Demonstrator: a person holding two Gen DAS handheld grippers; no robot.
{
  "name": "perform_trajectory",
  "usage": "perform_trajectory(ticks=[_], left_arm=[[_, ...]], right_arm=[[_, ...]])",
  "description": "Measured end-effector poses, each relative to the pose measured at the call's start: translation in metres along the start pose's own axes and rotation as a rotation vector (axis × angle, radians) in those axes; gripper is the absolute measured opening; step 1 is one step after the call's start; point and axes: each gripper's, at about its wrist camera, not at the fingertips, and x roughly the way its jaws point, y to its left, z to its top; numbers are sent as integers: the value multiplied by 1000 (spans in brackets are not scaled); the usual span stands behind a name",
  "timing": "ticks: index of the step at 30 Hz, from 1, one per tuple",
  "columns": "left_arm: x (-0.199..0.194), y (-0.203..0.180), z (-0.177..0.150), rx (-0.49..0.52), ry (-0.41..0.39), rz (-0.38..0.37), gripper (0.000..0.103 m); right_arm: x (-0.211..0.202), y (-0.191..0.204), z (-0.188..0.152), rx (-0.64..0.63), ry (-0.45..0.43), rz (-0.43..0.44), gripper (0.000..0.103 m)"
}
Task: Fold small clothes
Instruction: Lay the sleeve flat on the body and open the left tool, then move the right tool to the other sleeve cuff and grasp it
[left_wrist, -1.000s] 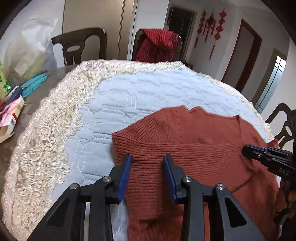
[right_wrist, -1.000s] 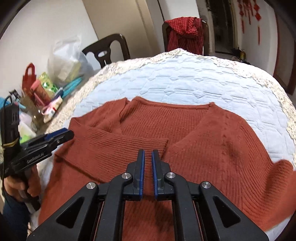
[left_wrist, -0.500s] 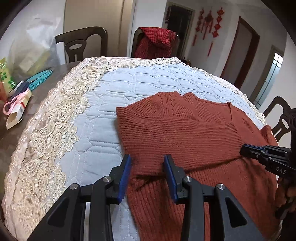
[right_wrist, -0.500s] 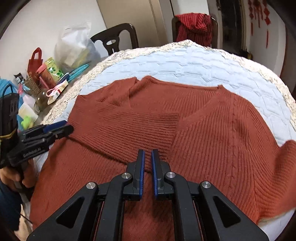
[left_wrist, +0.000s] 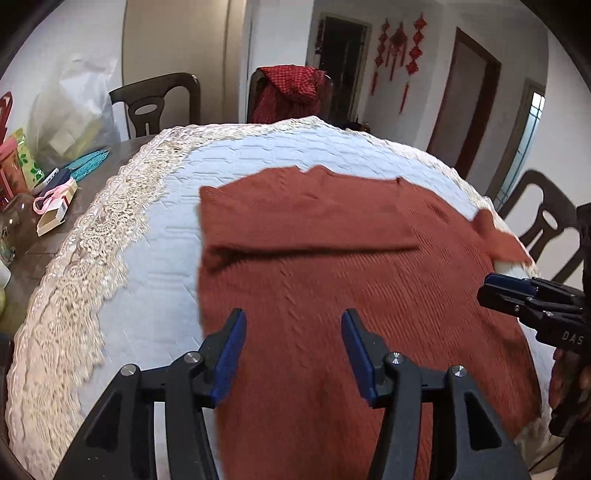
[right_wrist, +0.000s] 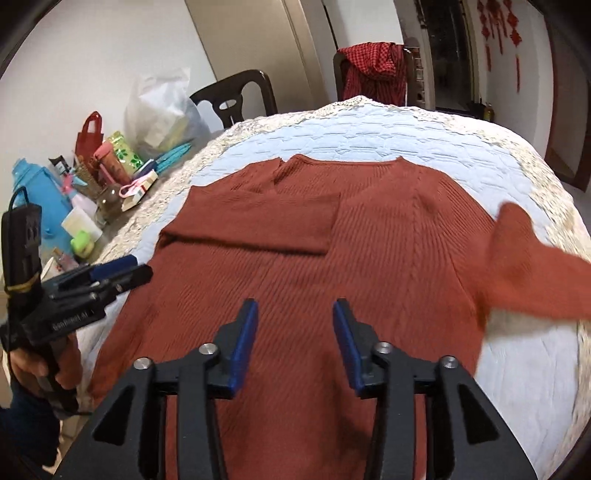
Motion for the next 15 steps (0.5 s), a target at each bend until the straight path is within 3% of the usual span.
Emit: perform_trajectory(ticks=[15], left_arm=[[-2, -48, -10, 48, 20, -15, 57]], right_arm=[[-23, -15, -30, 43, -10, -32, 44]])
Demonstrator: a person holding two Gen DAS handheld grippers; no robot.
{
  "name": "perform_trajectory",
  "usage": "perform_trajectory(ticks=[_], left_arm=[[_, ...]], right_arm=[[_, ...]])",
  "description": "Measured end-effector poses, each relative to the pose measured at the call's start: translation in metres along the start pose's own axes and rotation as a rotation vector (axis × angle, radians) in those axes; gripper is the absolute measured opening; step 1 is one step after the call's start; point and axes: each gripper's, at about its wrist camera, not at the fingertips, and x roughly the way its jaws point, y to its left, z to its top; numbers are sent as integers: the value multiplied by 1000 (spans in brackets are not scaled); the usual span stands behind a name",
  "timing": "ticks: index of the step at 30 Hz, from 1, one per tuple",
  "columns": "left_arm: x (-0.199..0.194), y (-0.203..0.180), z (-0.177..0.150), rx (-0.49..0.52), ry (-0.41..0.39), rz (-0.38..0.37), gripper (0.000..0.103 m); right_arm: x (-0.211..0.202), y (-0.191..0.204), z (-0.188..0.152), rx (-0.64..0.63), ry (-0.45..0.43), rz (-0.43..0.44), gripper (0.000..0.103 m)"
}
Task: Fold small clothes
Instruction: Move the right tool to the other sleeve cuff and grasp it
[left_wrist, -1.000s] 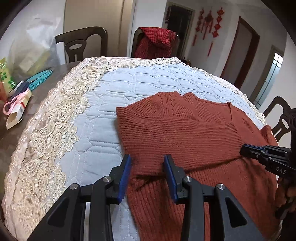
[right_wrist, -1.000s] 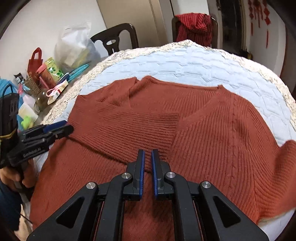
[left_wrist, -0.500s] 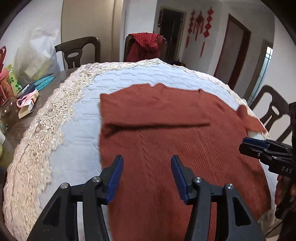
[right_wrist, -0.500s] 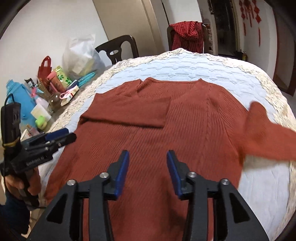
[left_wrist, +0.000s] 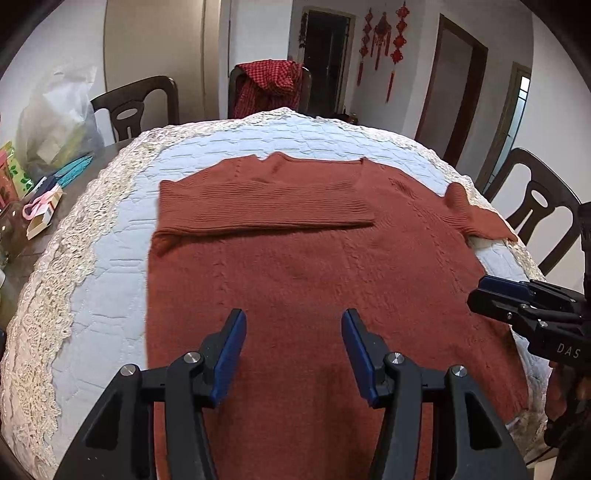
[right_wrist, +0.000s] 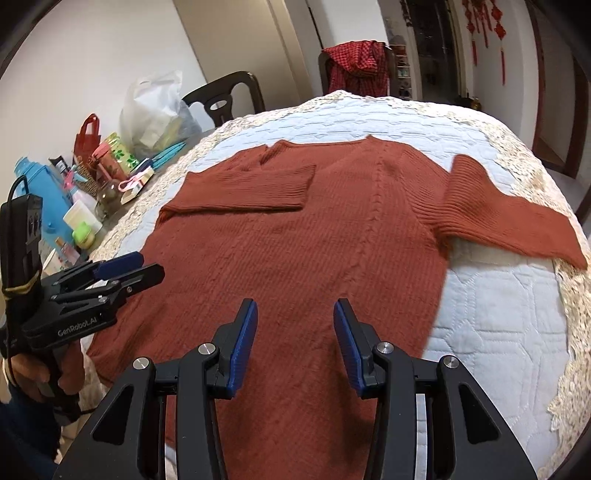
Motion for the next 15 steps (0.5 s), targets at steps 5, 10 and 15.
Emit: perform_trajectory(ticks=[5, 10, 15], left_arm=[[3, -12, 6, 25, -10, -5, 57], [7, -21, 13, 42, -18, -8, 57], [14, -26, 20, 49, -23, -3, 57]], right_arm=[[-6, -12, -1, 21, -14, -19, 44], [-10, -25, -1, 52, -24, -41, 44], [-14, -38, 2, 79, -35, -63, 44]])
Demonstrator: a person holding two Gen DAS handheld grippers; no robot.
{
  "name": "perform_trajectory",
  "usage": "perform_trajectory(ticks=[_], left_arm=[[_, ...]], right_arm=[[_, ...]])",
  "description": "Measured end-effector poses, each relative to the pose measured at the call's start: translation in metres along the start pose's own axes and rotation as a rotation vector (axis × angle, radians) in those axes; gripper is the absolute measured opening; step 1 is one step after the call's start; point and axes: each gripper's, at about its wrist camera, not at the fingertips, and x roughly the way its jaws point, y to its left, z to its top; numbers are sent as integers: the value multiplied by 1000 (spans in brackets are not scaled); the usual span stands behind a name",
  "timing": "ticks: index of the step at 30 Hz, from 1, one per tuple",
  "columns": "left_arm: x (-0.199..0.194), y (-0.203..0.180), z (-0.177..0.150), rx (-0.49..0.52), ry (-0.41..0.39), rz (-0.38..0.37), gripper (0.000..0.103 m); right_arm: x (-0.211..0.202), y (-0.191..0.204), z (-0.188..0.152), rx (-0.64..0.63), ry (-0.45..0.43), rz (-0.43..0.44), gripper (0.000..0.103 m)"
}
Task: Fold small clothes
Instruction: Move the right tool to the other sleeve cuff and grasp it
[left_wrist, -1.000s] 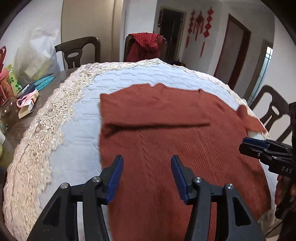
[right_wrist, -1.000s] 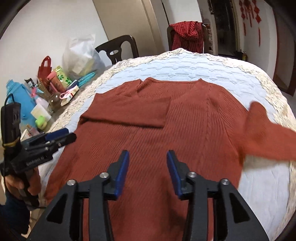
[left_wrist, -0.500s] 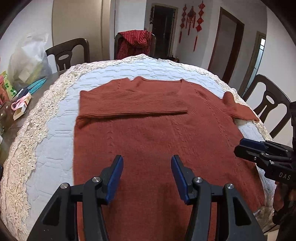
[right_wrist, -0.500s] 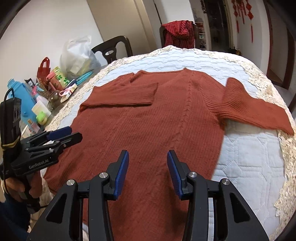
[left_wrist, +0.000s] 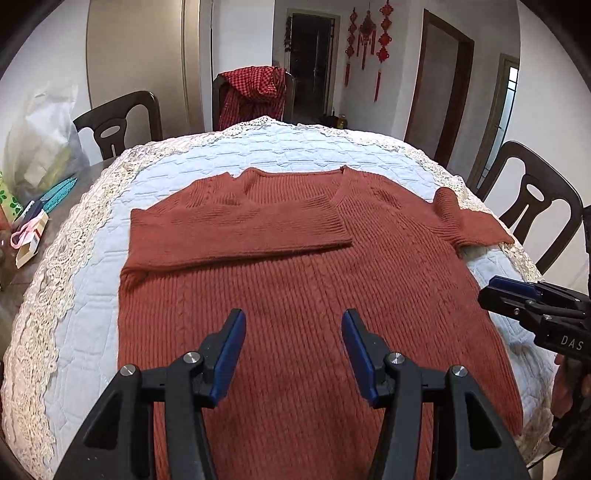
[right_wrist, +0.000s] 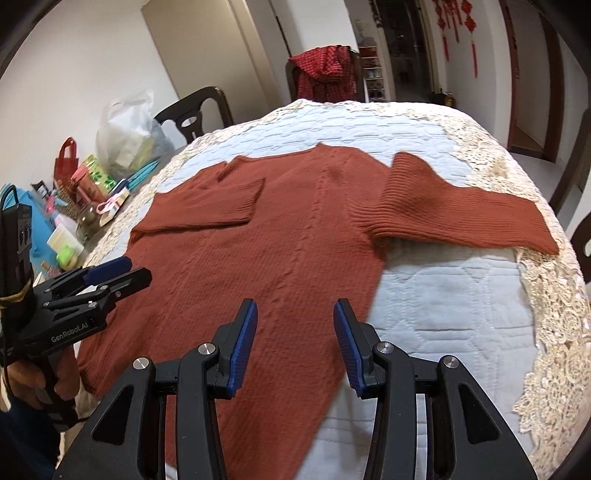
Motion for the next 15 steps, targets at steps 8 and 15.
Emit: perform_trajectory(ticks=[8, 15], left_arm=[[16, 6, 6, -16, 9, 7, 57], [26, 12, -4, -38, 48, 6, 57]], right_arm=[[-1, -28, 8, 67, -18, -36, 44], [-2, -77, 14, 215, -42, -90, 44]])
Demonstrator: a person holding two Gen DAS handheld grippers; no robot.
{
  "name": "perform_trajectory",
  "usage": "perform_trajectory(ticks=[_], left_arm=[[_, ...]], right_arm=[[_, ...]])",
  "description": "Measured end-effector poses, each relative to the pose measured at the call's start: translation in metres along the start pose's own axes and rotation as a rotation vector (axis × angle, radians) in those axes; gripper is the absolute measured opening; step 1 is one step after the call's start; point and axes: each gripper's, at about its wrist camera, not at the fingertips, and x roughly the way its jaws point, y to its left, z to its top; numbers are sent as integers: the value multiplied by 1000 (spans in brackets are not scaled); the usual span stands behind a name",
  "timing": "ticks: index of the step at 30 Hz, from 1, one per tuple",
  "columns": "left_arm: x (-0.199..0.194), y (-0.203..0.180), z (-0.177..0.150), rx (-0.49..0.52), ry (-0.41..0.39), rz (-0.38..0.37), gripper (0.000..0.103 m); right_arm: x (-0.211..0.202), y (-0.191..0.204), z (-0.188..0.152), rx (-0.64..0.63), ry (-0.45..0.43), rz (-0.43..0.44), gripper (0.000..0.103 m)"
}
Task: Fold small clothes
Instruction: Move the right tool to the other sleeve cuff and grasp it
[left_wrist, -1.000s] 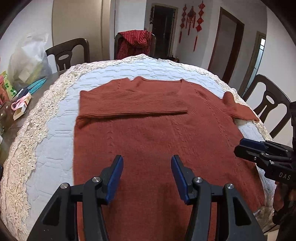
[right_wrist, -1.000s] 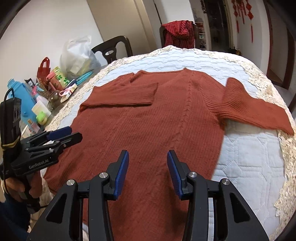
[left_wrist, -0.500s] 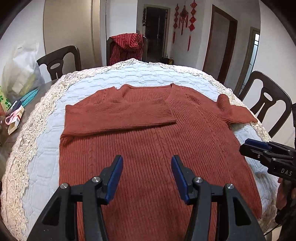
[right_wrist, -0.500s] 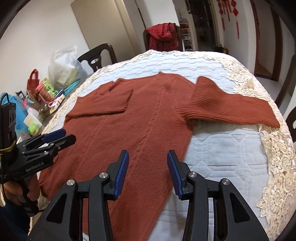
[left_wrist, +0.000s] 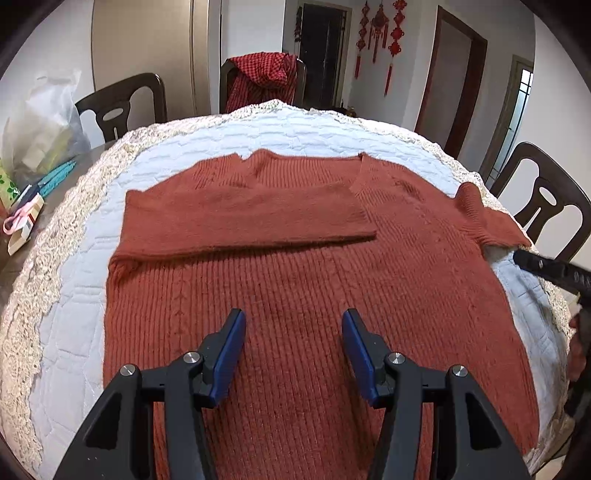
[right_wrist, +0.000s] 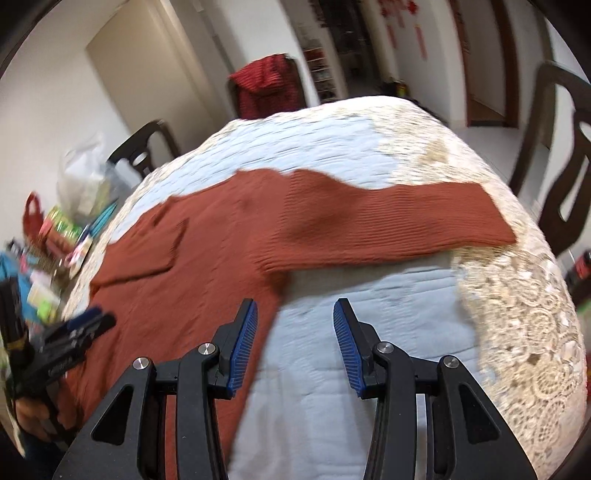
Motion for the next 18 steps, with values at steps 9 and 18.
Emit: perform_trajectory(ticks=[9, 18], left_arm=[[2, 2, -7, 0, 3, -9, 62], [2, 2, -8, -4, 2, -20, 64]], right_arm=[[11, -57, 24, 208, -23, -20, 44], [17, -81, 45, 316, -111, -37, 33]])
